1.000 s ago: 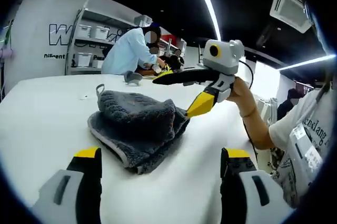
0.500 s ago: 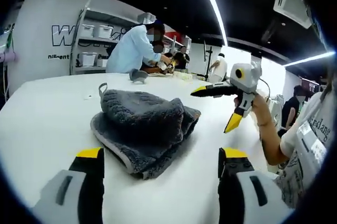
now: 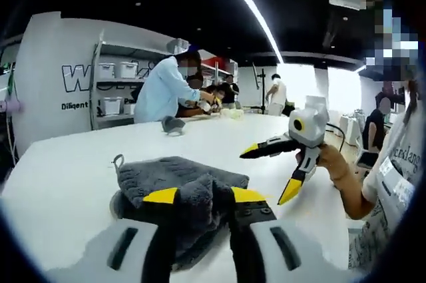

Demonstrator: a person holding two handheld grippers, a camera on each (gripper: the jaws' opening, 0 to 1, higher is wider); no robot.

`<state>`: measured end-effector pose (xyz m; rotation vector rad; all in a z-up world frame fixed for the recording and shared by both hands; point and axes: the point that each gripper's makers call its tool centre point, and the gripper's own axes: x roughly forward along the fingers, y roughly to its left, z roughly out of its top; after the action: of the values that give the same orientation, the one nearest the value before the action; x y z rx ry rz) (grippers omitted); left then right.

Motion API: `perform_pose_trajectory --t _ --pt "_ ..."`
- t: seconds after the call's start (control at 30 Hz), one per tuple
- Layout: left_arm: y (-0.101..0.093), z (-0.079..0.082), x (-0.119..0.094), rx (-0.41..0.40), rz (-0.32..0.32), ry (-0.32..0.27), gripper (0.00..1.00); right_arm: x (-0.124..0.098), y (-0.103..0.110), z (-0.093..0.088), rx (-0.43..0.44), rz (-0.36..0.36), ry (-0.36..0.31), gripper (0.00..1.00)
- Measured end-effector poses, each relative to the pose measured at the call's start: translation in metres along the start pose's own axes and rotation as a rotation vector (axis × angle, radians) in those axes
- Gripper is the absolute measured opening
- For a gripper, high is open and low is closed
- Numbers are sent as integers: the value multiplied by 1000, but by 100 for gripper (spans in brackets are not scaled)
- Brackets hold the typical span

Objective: Fold the towel on the table until its edges align and the towel forms a compact rectangular stack.

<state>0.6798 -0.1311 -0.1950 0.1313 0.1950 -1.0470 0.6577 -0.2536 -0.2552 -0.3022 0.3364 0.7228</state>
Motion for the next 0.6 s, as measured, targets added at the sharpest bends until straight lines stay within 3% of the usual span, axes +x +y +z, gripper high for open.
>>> perform_pose_trajectory --t 0.1,0.17,0.23,0.37,0.43,0.6 --pt "-1 -11 9 26 27 74 23 0 3 -1 -14 2 10 99" --pt "9 -17 12 83 79 108 19 0 4 1 -19 3 7 99" --pt "13 -16 11 98 107 99 10 -2 5 3 -18 3 -4 99" --pt "15 -9 8 124 121 69 6 -3 7 5 -14 6 -18 98" --pt "18 5 5 217 145 35 5 -4 6 6 -14 4 -22 98" --pt "17 49 -10 319 167 -91 5 -5 4 5 -7 1 -27 98"
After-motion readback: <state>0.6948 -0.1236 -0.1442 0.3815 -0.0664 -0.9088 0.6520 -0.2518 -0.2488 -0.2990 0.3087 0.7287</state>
